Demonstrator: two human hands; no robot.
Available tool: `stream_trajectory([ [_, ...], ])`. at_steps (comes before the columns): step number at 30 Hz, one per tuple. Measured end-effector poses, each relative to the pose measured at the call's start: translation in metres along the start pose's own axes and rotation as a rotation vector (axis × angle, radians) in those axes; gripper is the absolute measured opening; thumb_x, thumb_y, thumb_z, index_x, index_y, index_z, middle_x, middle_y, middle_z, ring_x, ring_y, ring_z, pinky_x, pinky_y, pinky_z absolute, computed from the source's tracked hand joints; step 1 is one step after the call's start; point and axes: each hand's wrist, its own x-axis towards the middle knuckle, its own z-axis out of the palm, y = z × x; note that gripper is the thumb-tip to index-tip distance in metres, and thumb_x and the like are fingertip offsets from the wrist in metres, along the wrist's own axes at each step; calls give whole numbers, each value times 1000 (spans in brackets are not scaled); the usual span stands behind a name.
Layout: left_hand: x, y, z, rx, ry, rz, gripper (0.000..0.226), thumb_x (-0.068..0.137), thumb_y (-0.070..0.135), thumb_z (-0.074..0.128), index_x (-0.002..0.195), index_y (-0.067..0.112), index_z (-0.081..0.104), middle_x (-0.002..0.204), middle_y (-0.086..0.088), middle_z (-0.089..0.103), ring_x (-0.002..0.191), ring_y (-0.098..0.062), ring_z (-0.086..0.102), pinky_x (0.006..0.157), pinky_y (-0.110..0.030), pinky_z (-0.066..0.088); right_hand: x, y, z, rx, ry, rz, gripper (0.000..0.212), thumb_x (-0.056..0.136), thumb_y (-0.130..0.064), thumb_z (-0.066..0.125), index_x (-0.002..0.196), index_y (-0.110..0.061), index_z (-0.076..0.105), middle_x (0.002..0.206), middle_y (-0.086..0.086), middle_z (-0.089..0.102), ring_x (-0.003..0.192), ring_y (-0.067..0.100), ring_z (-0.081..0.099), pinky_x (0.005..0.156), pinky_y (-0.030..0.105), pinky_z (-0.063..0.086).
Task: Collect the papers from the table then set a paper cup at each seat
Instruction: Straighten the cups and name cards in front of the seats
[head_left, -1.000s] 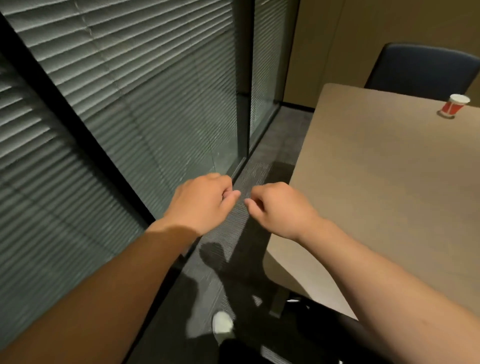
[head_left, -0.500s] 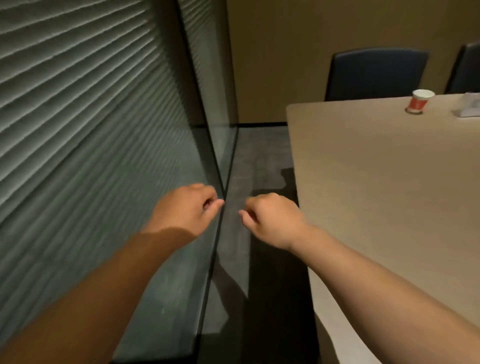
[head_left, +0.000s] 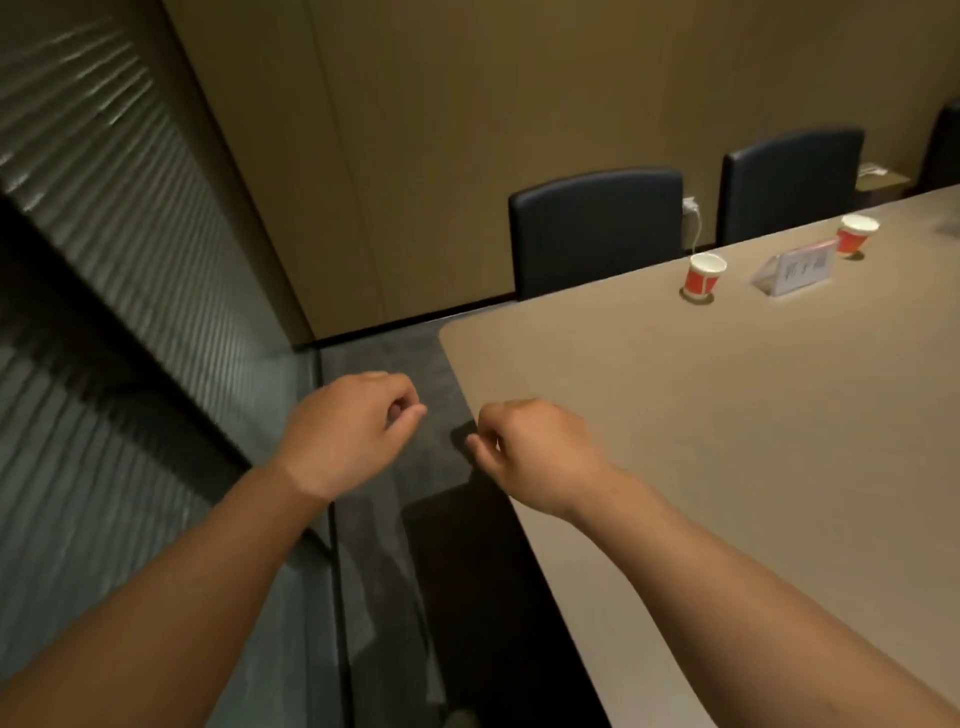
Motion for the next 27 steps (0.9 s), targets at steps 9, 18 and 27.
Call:
stream_trajectory([
  [9,255,-75,35,-114,-86,222,13,93,36,59,87,27,67,73,17,50,72,-11,57,62,-33,50,208,101,6,-56,113,233,23,98,-39,47,82,-23,51,73,-2,56,63,14,53,57,30,47],
  [18,543,-143,52,-111,-148,463,11,93,32,61,89,23,67,79,9,58,75,-16,61,68,-42,55,445,204,-10,-91,230,426,24,98,-38,44,84,-20,51,79,0,57,70,22,57,69,37,46],
  [27,769,-160,113,-205,-289,761,15,94,32,60,89,20,69,83,7,63,78,-17,63,71,-43,55,585,298,-28,-196,327,814,25,97,-37,43,86,-16,52,87,4,64,81,30,61,70,38,40],
])
